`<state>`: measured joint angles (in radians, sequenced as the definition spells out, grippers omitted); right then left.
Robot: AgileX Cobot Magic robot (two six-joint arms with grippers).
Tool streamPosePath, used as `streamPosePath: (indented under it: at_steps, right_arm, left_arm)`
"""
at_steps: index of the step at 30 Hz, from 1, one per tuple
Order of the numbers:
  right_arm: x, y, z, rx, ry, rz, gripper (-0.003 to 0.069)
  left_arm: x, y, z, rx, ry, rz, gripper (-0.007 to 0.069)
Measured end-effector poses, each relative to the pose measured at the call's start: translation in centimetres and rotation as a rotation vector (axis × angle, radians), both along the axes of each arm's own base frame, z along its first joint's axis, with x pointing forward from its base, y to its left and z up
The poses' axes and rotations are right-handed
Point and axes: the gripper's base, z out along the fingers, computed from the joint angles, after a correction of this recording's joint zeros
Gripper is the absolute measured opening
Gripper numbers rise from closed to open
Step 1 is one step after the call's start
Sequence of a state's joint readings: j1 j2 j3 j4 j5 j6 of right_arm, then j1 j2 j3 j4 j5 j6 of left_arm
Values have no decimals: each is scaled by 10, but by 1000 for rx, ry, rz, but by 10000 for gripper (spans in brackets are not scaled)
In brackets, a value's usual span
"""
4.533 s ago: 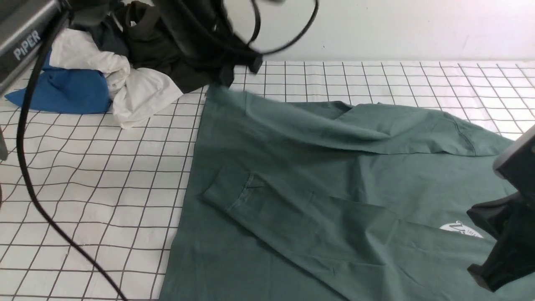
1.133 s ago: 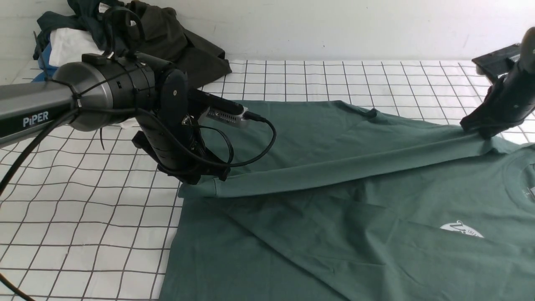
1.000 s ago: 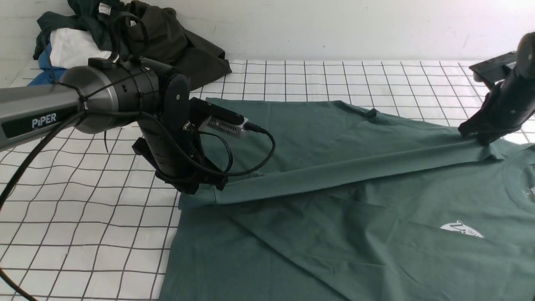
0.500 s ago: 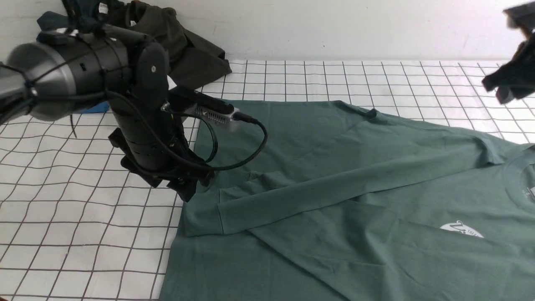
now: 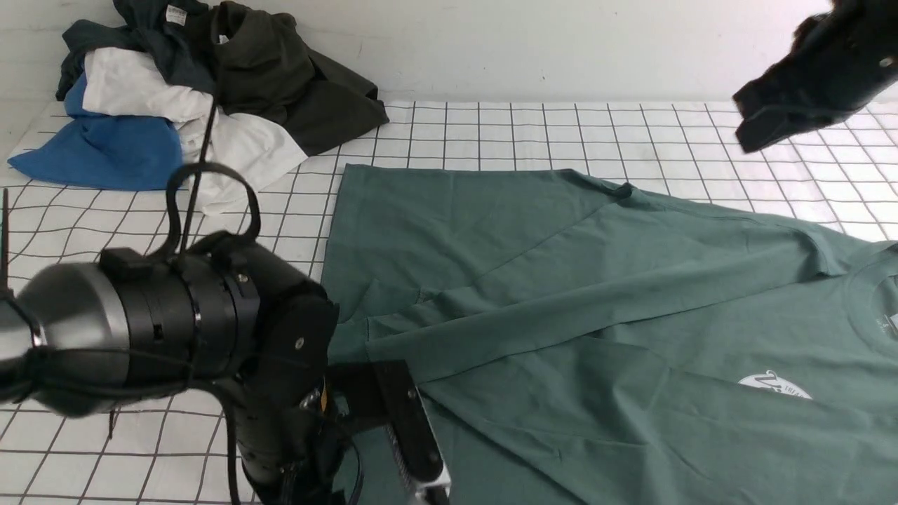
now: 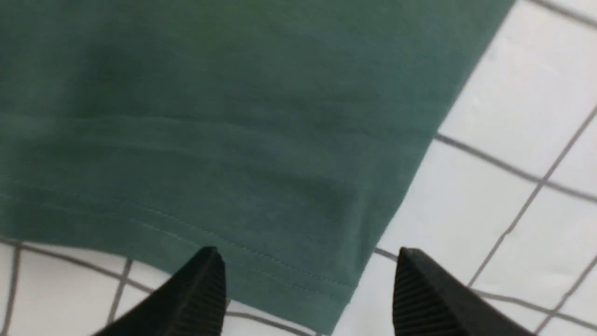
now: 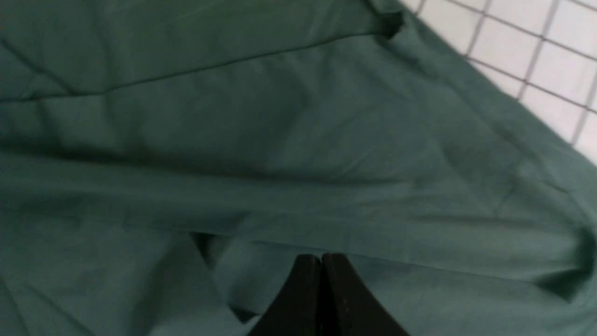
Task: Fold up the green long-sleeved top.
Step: Use both arms simultaneously to clamp the lower edge of the clothing fabric
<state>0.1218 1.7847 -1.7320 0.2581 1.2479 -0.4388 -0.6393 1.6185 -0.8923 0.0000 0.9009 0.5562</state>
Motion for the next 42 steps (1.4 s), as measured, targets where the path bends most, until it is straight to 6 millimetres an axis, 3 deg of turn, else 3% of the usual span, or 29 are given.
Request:
streamPosePath:
  at_steps: [4, 7, 10, 16, 20, 22, 25, 28, 30, 32, 34, 35, 36, 37, 38, 42]
  right_arm:
    - [-12, 25, -12, -18, 38, 96, -11]
    - [-18, 31, -13, -23, 43, 124, -11]
    - [-22, 30, -7, -23, 26, 125, -11]
    - [-42, 25, 26, -20, -65, 124, -11]
    - [-71, 18, 62, -14, -172, 125, -11]
    - [-95, 12, 77, -20, -223, 125, -11]
    - [-123, 4, 80, -43, -260, 128, -11]
    - [-142, -2, 56, -84, -207, 149, -11]
    - [-149, -4, 23, -115, -109, 179, -11]
    - [-159, -6, -29, -148, 44, 217, -10]
    - [-165, -8, -54, -159, 99, 230, -6]
    - [-176, -11, -85, -176, 166, 241, 10]
    - [-176, -11, -85, -177, 159, 241, 13]
    - [-186, -15, -112, -204, 197, 257, 51]
    - [-190, -17, -120, -226, 199, 272, 74]
    - [-197, -25, -143, -331, 151, 376, 185]
  left_arm:
    - [-7, 6, -15, 13, -18, -44, 422]
    - [-11, 10, -22, 18, -22, -56, 389]
    - [-16, 14, -28, 27, -9, -58, 350]
    - [-13, 14, -29, 24, -54, -57, 200]
    - [-9, 14, -20, 21, -85, 47, 43]
    - [-7, 14, -7, 18, -103, 113, 19]
    - [-5, 16, 16, 9, -169, 153, 15]
    - [-1, 23, 38, -3, -278, 170, 15]
    - [4, 31, 49, -18, -335, 213, 15]
    - [12, 45, 58, -31, -382, 296, 15]
    - [16, 52, 59, -31, -390, 334, 15]
    - [21, 61, 60, -32, -394, 383, 15]
    - [21, 61, 60, -32, -394, 383, 15]
    - [25, 67, 60, -44, -398, 420, 16]
    - [26, 69, 60, -48, -399, 431, 16]
    - [27, 71, 60, -55, -395, 449, 16]
